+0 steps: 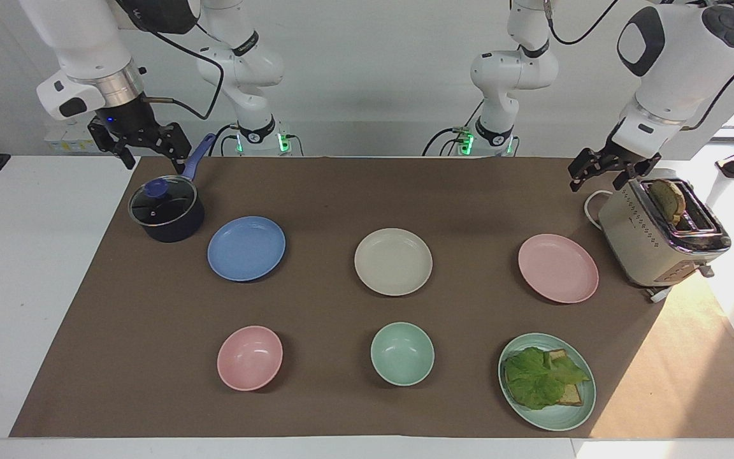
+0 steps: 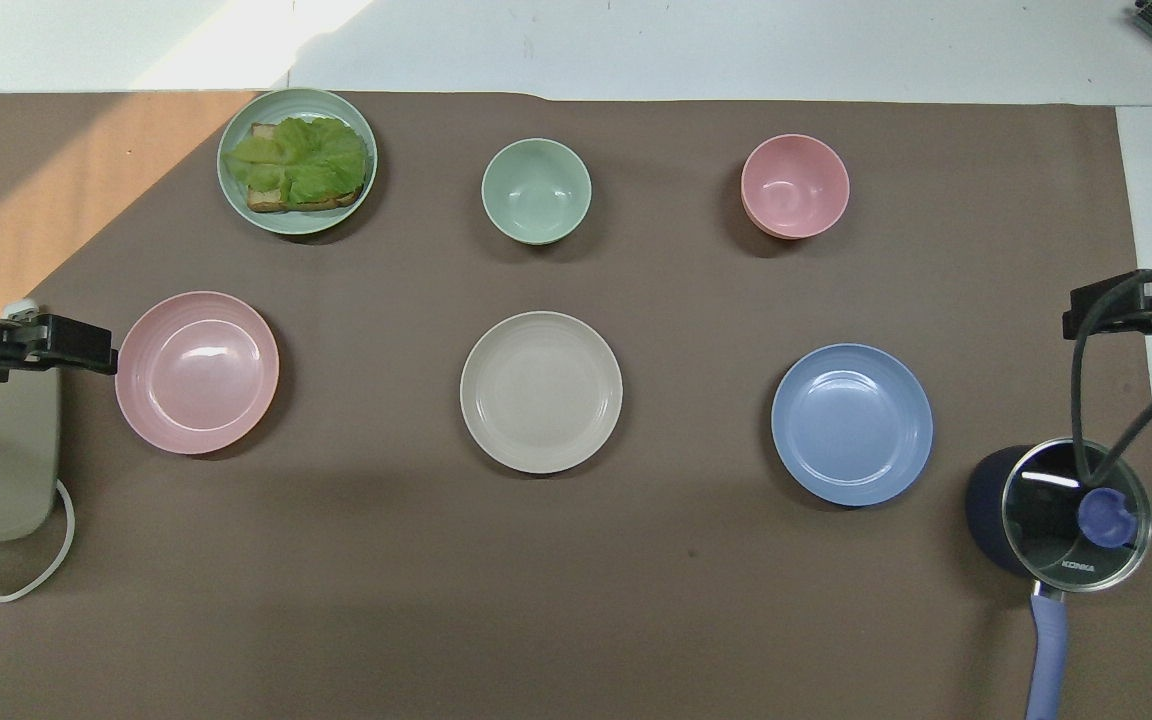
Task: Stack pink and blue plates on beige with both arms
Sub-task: 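Move the left gripper toward the edge of the pink plate, then lower the left gripper and grasp the pink plate rim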
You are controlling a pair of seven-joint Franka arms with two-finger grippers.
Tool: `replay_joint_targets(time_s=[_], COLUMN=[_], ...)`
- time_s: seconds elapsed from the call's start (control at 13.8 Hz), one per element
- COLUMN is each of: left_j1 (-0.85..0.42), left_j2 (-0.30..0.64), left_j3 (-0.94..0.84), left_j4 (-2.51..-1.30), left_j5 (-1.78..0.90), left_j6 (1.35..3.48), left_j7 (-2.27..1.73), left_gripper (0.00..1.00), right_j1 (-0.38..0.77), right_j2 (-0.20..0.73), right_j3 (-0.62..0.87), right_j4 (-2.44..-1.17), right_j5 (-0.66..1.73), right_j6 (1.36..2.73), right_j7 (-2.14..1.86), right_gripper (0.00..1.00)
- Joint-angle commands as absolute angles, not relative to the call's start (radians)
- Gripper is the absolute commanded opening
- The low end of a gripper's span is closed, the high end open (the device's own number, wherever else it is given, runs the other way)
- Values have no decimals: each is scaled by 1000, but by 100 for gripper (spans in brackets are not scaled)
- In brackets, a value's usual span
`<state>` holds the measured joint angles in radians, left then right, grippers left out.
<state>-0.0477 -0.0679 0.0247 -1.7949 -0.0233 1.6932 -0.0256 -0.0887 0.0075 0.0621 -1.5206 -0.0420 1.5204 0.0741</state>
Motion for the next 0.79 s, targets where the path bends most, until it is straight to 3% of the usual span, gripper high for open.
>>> replay_joint_targets(time_s=[0.0,0.43,0.72], left_j1=[-48,11,61], left_j2=[-86,-52,46], left_j3=[29,31,31], left_j4=[-1880,-2032,-2045], left_j5=[-6,-6,-6], left_j6=[1772,1956,2009], left_j7=[-35,0,49], left_gripper=[100,100,100], right_j1=[-100,-100,-100], right_j2=[-9,-9,-9], right_j3=[69,69,69], right_j4=[-1539,-1539,-1539], right_j5=[-41,-41,-41], right_j6=[1525,1525,1525], right_j7=[57,55,57], right_gripper=[100,100,100])
